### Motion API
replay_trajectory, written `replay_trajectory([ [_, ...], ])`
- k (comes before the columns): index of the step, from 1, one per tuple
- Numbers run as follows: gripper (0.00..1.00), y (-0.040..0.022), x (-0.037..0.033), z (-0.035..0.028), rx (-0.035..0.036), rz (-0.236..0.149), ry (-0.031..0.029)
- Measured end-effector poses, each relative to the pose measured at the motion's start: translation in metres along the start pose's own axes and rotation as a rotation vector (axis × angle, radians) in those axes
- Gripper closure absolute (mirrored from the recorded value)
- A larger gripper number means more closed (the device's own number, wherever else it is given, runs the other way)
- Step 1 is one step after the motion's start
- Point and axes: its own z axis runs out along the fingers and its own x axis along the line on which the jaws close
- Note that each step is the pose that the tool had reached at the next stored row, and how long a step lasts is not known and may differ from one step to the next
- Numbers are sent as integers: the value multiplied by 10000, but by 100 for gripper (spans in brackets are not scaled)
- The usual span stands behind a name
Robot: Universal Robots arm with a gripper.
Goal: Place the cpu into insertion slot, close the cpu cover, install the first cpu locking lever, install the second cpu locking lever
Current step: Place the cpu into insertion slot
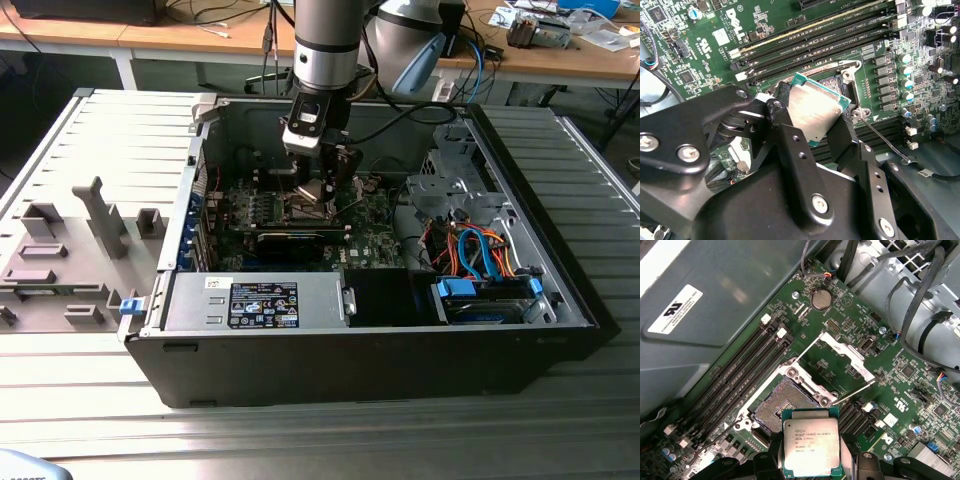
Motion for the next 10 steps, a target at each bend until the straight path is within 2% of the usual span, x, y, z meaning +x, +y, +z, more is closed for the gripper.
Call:
replay_trajectory([
  [10,45,0,0,0,3,82,4],
])
